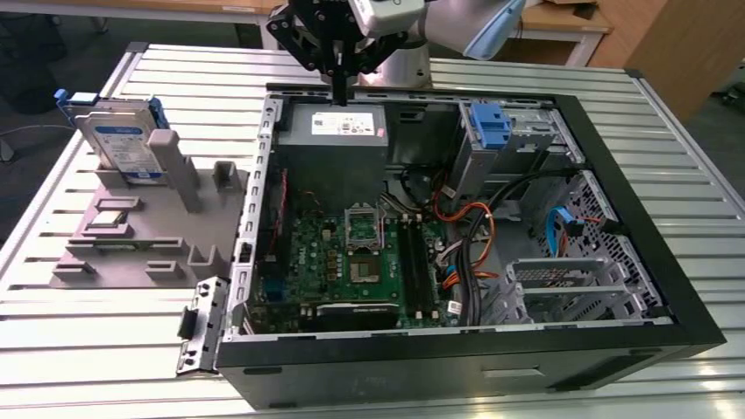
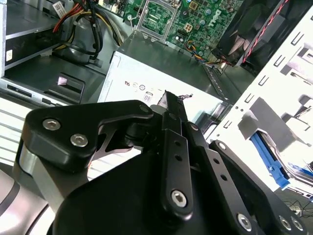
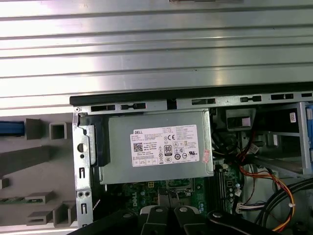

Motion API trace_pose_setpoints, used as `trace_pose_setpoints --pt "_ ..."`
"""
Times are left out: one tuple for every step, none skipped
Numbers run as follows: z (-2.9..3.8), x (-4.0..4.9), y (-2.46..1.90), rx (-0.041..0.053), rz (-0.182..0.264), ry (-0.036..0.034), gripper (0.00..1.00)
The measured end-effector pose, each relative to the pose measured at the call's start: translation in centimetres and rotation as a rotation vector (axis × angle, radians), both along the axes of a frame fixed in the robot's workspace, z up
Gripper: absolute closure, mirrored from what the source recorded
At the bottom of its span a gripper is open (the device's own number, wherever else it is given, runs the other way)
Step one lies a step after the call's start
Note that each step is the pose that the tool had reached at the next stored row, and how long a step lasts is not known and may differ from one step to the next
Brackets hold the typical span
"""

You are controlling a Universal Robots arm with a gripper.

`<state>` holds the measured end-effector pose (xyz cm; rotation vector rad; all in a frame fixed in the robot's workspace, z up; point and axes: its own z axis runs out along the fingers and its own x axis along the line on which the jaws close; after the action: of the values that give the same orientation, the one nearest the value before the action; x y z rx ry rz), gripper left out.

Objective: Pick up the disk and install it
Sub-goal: 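Reach for the disk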

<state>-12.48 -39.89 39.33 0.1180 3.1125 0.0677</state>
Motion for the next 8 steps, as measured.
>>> trace_pose_setpoints --pt "0.0 -0.02 0.0 0.0 0.0 0.0 0.89" --pt "0.0 -0.14 0.0 -0.0001 0.0 0.0 0.89" --pt "-0.08 -0.17 0.0 -0.0001 0.0 0.0 0.89" --pt "-0.08 -0.17 0.0 -0.0001 0.0 0.0 0.89" --pt "-0.08 -0.17 0.0 -0.0001 0.0 0.0 0.89" --pt "-0.08 -0.17 0.0 -0.0001 0.0 0.0 0.89" --pt "-0.08 -0.17 0.0 -0.0001 0.0 0.0 0.89" --pt "-0.09 -0.17 0.0 0.0 0.0 0.0 0.89"
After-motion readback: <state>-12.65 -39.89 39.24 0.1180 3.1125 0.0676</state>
